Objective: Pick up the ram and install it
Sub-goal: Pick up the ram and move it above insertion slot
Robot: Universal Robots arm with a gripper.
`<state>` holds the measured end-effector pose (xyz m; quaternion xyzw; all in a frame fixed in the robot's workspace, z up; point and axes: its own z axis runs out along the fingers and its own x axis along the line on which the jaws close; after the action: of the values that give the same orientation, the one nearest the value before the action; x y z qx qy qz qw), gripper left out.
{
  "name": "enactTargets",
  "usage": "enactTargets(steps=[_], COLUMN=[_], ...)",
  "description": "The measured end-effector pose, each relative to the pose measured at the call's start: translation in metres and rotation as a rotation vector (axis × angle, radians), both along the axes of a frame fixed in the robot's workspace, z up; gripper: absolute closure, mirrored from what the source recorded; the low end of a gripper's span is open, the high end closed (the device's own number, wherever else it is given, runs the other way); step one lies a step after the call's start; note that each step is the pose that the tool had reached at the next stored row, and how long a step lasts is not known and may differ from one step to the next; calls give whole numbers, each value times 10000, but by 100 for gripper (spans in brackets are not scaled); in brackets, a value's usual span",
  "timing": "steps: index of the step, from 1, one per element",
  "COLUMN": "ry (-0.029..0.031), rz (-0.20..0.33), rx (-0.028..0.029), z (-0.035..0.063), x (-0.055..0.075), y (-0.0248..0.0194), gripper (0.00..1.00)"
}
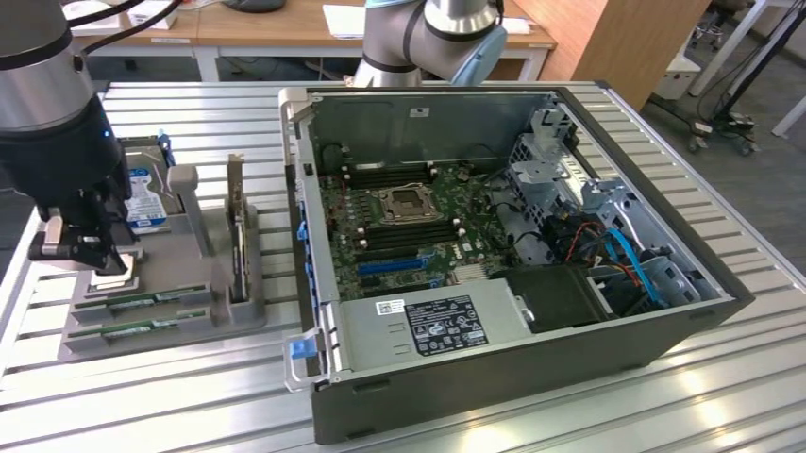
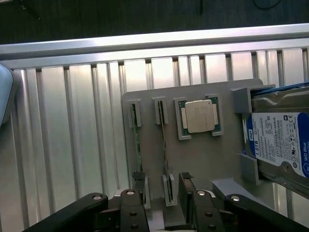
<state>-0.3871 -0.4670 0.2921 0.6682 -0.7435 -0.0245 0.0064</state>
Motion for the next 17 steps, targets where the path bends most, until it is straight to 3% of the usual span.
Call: enactTargets(steps=[17], ry=[-1], rz=[-3], rx=[0], z=[-164], x=[-1], y=[-2], gripper=[58])
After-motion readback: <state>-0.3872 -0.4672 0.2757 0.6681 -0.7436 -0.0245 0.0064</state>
